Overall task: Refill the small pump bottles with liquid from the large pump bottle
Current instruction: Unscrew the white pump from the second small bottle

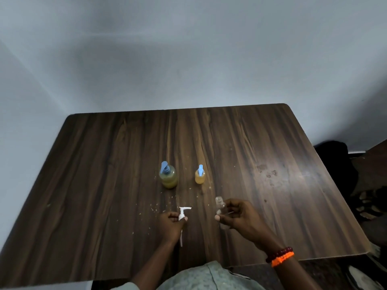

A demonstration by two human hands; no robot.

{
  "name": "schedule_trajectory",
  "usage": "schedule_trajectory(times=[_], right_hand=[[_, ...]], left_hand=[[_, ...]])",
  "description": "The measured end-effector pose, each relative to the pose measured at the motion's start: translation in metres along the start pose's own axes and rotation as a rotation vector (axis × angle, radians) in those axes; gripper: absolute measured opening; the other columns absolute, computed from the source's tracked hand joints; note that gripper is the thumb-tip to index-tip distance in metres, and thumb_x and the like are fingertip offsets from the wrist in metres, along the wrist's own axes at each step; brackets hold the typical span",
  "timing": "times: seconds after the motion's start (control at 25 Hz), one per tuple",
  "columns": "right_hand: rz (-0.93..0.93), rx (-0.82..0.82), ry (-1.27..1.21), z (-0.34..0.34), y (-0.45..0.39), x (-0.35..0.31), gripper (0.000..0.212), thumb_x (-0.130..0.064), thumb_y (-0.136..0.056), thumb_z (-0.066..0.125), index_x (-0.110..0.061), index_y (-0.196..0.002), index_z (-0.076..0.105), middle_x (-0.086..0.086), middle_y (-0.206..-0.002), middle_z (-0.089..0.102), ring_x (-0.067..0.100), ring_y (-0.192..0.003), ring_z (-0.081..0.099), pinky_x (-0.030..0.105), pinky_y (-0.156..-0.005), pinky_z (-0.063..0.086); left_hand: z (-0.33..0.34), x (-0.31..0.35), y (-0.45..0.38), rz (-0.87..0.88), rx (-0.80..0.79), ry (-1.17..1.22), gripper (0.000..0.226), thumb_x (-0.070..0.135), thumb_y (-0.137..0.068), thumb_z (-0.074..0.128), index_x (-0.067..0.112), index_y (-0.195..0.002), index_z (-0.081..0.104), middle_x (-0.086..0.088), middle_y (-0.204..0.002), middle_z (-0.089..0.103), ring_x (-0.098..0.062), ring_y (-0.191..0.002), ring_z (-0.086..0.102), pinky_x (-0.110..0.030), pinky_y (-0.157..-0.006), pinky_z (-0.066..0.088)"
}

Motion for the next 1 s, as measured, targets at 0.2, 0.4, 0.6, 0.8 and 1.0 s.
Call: schedule_trajectory(times=[0.2,0.4,0.6,0.8,1.0], right_hand=[[0.007,-0.021,0.008,0.009,-0.006,-0.006,0.023,-0.022,-0.086,0.082,-0.01,-0.103,0.073,0.009,-0.102,0.077,0.024,-0.092,0.077,0.051,-0.083,0.064],[0.015,-0.044,0.011,0.016,-0.013,-0.011,0.025,-0.025,-0.087,0.082,-0.011,-0.106,0.073,0.009,-0.104,0.076,0.025,-0.094,0.077,0.051,-0.085,0.064],[0.013,-0.041,0.007,0.024,-0.022,-0.015,0.024,-0.025,-0.087,0.082,-0.015,-0.107,0.073,0.008,-0.106,0.075,0.022,-0.092,0.076,0.042,-0.08,0.066],[0.033,-0.062,-0.019,0.045,-0.038,-0.02,0.04,-0.021,-0.088,0.081,-0.017,-0.123,0.063,0.008,-0.112,0.073,0.021,-0.095,0.076,0.031,-0.075,0.064],[-0.011,-0.108,-0.083,0.063,-0.052,-0.031,0.05,-0.008,-0.086,0.081,-0.016,-0.127,0.054,0.01,-0.117,0.073,0.024,-0.098,0.077,0.034,-0.077,0.065]], left_hand=[[0.002,-0.01,-0.015,0.0,0.05,0.016,0.02,-0.005,-0.077,0.086,-0.015,-0.087,0.072,-0.03,-0.086,0.076,-0.03,-0.075,0.069,-0.044,-0.075,0.058],[0.005,-0.019,-0.023,-0.03,0.05,-0.006,0.026,0.005,-0.073,0.093,0.006,-0.075,0.066,-0.007,-0.068,0.067,-0.02,-0.063,0.062,-0.033,-0.062,0.05],[-0.012,0.016,-0.014,0.116,0.165,0.103,0.036,0.03,-0.084,0.086,0.01,-0.11,0.07,-0.003,-0.097,0.073,-0.023,-0.093,0.071,-0.037,-0.079,0.058],[0.013,0.084,0.017,0.325,-0.226,0.246,0.044,0.054,-0.077,0.081,0.026,-0.111,0.078,0.009,-0.104,0.082,-0.006,-0.097,0.078,-0.022,-0.08,0.063],[0.007,0.076,0.016,0.297,-0.25,0.253,0.043,0.013,-0.079,0.09,0.019,-0.12,0.075,0.0,-0.109,0.083,-0.014,-0.105,0.079,-0.035,-0.089,0.066]])
Point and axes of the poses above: each hand's wrist, its own y-axis away from the middle knuckle, its own z-axis out of the palm, x = y × z, the point moved 10 cm from there along -y, towards the middle knuckle
